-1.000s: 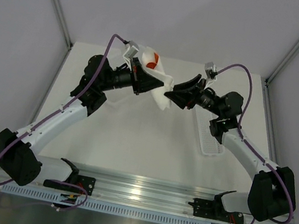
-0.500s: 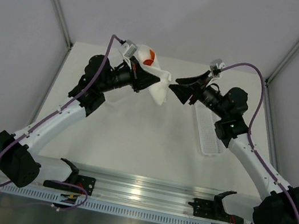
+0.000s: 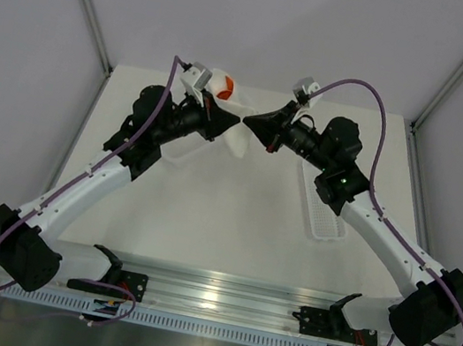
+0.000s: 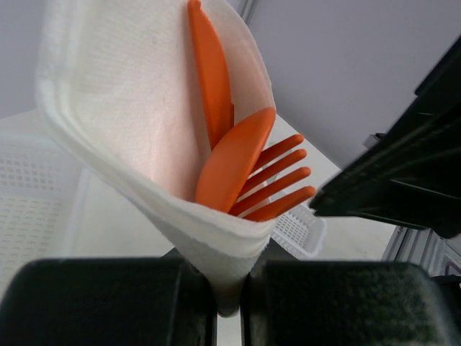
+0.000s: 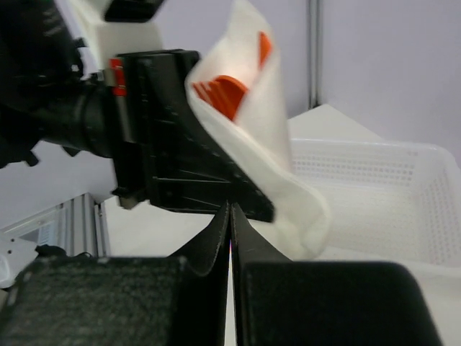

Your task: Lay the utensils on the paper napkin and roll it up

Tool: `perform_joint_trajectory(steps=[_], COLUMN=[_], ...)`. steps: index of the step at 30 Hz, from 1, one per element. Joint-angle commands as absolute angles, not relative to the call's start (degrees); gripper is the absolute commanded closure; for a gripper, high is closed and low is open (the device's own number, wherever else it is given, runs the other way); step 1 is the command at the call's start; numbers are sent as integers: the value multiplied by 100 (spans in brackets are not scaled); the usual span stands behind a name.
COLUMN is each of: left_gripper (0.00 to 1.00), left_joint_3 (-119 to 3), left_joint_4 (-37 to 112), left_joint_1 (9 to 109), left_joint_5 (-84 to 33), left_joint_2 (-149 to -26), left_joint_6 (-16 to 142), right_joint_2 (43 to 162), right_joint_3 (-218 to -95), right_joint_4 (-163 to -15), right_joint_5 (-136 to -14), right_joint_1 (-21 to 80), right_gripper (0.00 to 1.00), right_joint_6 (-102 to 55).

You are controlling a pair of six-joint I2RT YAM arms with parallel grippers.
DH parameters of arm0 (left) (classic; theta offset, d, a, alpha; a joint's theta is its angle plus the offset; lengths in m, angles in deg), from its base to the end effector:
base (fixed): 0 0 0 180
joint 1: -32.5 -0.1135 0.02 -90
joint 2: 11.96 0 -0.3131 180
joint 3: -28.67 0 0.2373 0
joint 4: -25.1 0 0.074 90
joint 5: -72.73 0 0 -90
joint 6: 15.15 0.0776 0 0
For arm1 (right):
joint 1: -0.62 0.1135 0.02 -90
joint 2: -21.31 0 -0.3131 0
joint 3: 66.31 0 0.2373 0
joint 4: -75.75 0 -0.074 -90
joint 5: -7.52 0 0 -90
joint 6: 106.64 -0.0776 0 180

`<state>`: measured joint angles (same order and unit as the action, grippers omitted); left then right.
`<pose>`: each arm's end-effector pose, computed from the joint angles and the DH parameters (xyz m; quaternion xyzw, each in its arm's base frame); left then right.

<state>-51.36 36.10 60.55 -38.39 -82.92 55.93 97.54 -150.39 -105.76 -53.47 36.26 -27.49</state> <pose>0.2503 -0.1650 0.4419 0.1832 0.6944 -0.3931 0.5742 0.2386 0.2174 0.4731 -0.3210 0.5708 0.4402 0.6143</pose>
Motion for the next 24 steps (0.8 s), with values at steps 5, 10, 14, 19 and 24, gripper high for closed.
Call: perform_joint_trajectory(steps=[5,10,14,19,24], left_gripper=[99,99,99,99,99], left_joint_3=[-5233,-5181,-5146,-5128,-5119], left_joint_4=[3465,3368,3315,3342,3377], left_joint_1=[6106,6115,6133,6150,6159], left_joint_5=[-3950,-4240,-4442,-4513,-4399], left_joint_2=[-8008,-7999,-8008,-7982,-7973], left_joint_6=[5674,5569,5411,5358,5446], right_joint_2=[9989,10041,10068,10059,10007], right_joint_3=[-15277,-15206,-15180,-15180,-15241], right_joint_4=[-10683,-10525,-10568,-10516,-10446], right_joint_5=[-5576,-5761,-5831,-5937,-5805], right_joint_1=[3394,3201,3139,3121,3086], right_gripper=[100,100,100,100,100], right_joint_6=[-2859,-2894,-2956,-2939,-2895])
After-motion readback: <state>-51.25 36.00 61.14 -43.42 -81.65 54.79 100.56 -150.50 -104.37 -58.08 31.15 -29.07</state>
